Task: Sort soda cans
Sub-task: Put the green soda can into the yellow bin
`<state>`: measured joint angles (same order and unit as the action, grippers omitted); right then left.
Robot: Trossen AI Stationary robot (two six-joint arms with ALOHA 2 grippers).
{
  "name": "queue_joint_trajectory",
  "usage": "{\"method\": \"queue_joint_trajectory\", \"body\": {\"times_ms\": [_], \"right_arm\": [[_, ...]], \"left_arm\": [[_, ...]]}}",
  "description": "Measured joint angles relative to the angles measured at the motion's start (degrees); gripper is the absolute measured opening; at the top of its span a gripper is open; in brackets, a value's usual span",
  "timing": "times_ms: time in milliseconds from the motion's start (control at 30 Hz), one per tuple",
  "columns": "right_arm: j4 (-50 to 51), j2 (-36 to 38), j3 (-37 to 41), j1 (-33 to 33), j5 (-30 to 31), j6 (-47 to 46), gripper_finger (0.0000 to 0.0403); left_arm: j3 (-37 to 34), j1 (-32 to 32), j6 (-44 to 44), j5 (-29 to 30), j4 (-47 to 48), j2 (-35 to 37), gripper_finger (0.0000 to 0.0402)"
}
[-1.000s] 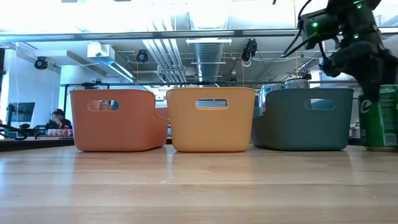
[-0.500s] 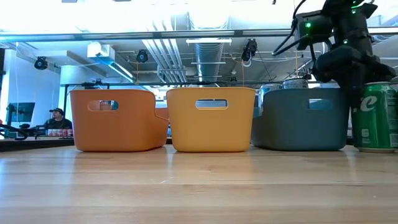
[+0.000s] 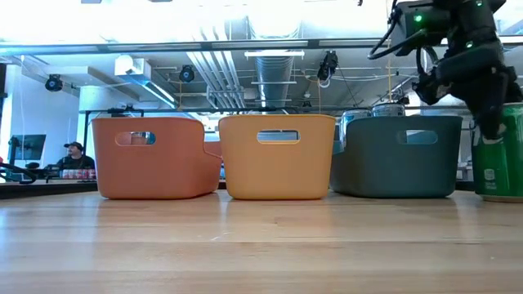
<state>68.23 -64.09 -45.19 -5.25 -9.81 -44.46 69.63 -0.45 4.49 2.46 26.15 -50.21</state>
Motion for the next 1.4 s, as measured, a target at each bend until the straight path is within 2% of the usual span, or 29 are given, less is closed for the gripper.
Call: {"method": "queue_joint_trajectory", "body": {"times_ms": [233, 533, 733, 1100, 1400], "right_arm": [[-0.1, -2.7, 0.7, 3.7, -0.6, -2.3, 0.0357], [-0.4, -4.8, 0.7, 7.4, -0.8, -2.6, 0.0323], [-3.2, -4.6, 0.4, 8.1, -0.3, -6.0, 0.0314], [-6.1, -5.4, 0.1, 8.2, 0.2, -8.8, 0.0357], [-5.9, -5.9, -1.0, 9.6, 0.0, -10.5, 0.0298]], "left_arm": [[0.0, 0.0, -2.7, 0.0, -0.3, -0.8, 0.0278], [0.0, 0.1, -1.0, 0.0, -1.1, -2.2, 0.0278], [0.0, 0.0, -1.2, 0.0, -0.8, -1.2, 0.0278], [0.0, 0.0, -0.1, 0.0, -0.8, -0.8, 0.0278], [0.0, 0.0, -0.5, 0.0, -0.8, -0.8, 0.0278]]}}
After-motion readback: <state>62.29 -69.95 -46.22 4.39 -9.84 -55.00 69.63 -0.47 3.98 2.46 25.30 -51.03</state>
